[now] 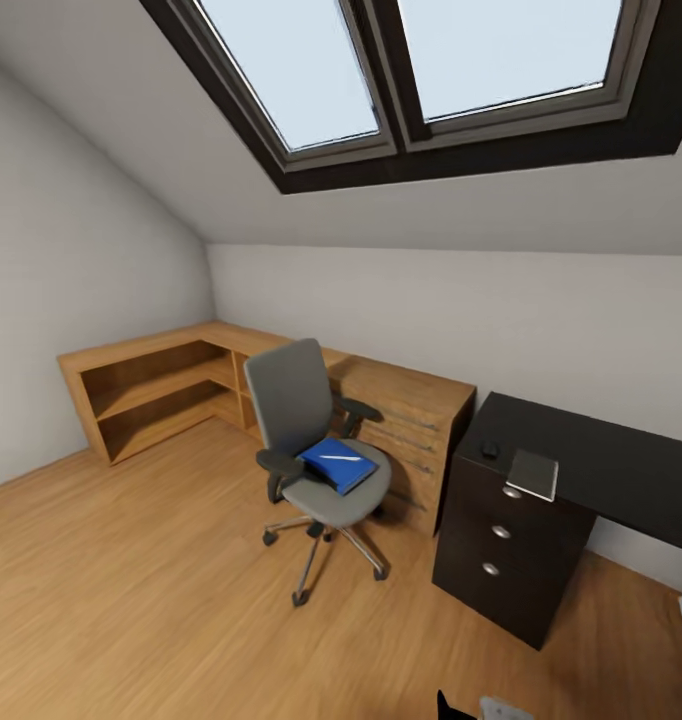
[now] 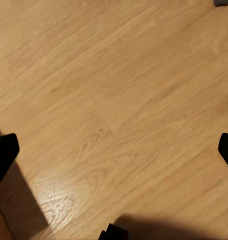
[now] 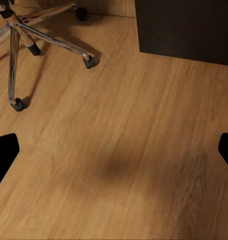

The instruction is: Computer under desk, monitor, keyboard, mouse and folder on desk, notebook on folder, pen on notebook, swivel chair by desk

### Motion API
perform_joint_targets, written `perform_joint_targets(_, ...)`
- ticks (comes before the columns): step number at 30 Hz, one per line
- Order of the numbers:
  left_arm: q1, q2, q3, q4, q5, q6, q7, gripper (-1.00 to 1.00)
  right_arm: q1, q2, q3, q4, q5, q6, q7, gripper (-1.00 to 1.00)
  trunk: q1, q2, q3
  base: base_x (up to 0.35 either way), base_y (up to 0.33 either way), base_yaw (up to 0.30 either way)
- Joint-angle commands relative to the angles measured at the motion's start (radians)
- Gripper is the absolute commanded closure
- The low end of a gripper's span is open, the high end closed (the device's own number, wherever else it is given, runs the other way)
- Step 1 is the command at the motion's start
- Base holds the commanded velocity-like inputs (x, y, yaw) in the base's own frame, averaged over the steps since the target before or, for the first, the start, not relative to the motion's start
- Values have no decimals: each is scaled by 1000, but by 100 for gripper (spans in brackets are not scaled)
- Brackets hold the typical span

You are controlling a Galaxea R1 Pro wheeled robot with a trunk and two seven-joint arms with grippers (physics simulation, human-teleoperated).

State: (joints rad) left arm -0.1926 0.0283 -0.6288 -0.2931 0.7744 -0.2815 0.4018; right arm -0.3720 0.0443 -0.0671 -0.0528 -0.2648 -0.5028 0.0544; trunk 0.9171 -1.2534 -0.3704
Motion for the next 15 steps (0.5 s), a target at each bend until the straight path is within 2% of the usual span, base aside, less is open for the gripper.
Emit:
perform_joint_targets(1, -1, 1, -9, -1, 8, -3, 5, -100, -1, 0, -7, 1, -3, -3, 6, -100, 1, -1, -1, 310, 0, 3)
perform_joint_targets(6, -1, 1, -9, -1, 8, -4, 0, -100, -1, 0, -7, 1, -2, -3, 6, -100, 1, -1, -1, 314, -26, 1)
perform_joint_targets(14, -1, -13, -12, -1, 1, -5, -3, -100, -1, -1, -7, 0, -3, -3, 6, -100, 1, -1, -1, 254, -229, 0)
perform_joint_targets(15, -1, -16, -15, -10, -1, -5, -2, -100, -1, -7, -11, -37, -4, 0, 5, -100, 1, -1, -1, 28, -28, 0)
